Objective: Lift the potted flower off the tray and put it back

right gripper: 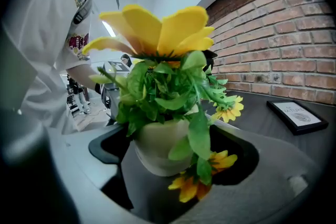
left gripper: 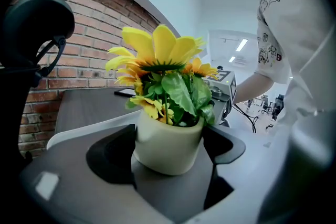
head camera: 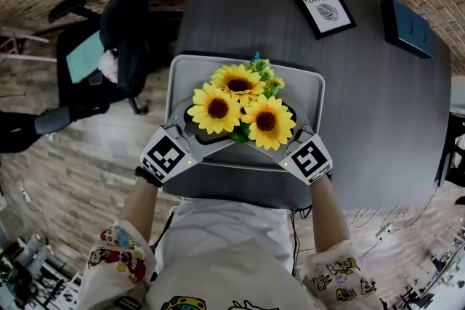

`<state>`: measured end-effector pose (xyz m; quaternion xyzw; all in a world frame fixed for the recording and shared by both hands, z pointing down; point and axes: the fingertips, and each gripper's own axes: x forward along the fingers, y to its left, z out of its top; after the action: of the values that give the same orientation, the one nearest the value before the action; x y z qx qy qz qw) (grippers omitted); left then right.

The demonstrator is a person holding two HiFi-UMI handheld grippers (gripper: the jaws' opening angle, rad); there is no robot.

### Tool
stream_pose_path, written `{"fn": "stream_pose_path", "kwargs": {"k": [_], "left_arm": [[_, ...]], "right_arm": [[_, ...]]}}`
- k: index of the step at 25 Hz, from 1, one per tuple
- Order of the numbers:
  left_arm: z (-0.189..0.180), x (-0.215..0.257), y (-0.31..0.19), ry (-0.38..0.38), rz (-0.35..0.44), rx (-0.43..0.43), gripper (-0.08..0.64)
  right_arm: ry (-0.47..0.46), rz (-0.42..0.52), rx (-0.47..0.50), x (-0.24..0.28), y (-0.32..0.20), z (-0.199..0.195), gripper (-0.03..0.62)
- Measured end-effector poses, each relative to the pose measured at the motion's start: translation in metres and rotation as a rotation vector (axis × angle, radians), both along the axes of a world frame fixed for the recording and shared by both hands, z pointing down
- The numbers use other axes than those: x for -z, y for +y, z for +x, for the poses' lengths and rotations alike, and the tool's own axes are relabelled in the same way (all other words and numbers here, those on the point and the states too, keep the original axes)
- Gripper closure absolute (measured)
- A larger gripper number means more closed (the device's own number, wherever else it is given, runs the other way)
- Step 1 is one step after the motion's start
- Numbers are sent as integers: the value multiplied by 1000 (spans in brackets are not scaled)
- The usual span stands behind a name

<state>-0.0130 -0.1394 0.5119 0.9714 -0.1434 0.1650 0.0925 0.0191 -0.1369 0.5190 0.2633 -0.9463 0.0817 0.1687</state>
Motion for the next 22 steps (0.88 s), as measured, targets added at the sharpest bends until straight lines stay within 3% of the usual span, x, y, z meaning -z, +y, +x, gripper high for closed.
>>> {"fn": "stream_pose_path", "kwargs": {"k": [13,22], "left_arm": [[-6,15,1,20,4,-45,146],[-8,22,8,79,-13,-56,149]], "right_arm": [[-16,29,26,15,2,-9,138],[-42,20,40,23,9,-13,140]]}}
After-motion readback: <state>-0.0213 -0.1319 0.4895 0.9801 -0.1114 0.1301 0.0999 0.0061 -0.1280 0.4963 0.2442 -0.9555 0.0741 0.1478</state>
